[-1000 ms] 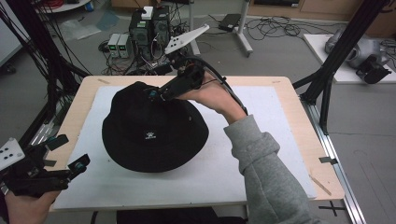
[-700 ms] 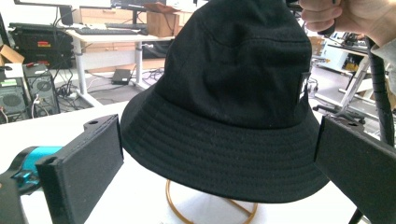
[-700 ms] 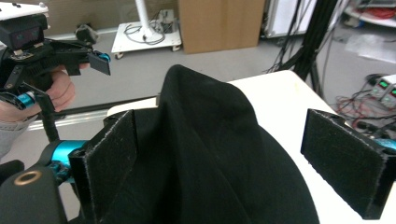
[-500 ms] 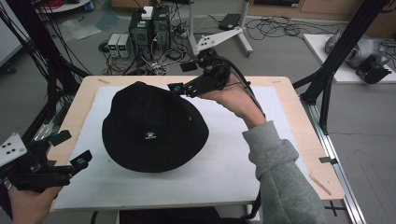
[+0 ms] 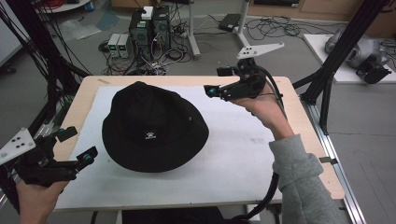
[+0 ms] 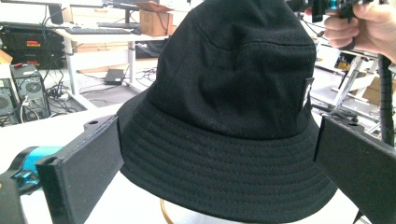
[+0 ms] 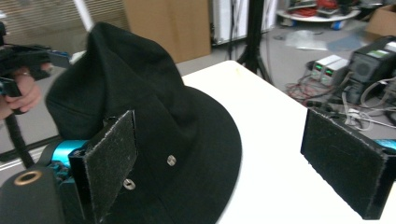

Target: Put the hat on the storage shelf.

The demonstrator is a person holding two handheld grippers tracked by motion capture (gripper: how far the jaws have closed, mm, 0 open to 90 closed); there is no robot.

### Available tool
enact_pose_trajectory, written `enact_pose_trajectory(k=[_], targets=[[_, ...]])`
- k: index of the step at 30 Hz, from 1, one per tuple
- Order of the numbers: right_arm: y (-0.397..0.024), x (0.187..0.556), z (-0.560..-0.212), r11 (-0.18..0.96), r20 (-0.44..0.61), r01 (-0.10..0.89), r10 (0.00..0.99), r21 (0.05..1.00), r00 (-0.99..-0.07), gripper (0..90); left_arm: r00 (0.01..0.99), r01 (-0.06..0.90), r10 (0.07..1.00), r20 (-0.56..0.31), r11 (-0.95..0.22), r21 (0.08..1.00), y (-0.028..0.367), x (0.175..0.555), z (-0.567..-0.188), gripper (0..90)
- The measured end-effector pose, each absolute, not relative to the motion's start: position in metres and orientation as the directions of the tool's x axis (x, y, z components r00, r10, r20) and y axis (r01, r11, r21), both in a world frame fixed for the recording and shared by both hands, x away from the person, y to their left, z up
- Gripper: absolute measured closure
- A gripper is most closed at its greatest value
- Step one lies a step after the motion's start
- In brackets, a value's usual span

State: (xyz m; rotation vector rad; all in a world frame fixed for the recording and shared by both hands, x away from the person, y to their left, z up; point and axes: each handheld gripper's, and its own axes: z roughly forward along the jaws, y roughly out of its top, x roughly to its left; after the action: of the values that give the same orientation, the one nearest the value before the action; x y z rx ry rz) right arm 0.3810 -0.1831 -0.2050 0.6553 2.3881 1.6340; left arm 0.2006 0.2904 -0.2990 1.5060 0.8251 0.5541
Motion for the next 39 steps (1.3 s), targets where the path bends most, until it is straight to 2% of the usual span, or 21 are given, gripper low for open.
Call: enact_pose_trajectory(k=[11,20,39], targets=[[-0.227,0.372,-0.224,0.241,0.115,0.299,0.569,0.923,-0.814,10.4,0.629,0.157,0.766,-0.130,0.039,0.987,0.294,0.206,-0.294,1.8],[-0.244,0.368,-0.250,0.256,0.085,0.305,0.623,0.917,-0.778,10.4,0.621,0.167,0.773,-0.129,0.030,0.985,0.292,0.210,-0.297,1.8],[-0.276,0.344,-0.280,0.160,0.090,0.287,0.715,0.944,-0.693,10.4,0.614,0.168,0.779,-0.125,0.026,0.985,0.292,0.210,-0.298,1.8]])
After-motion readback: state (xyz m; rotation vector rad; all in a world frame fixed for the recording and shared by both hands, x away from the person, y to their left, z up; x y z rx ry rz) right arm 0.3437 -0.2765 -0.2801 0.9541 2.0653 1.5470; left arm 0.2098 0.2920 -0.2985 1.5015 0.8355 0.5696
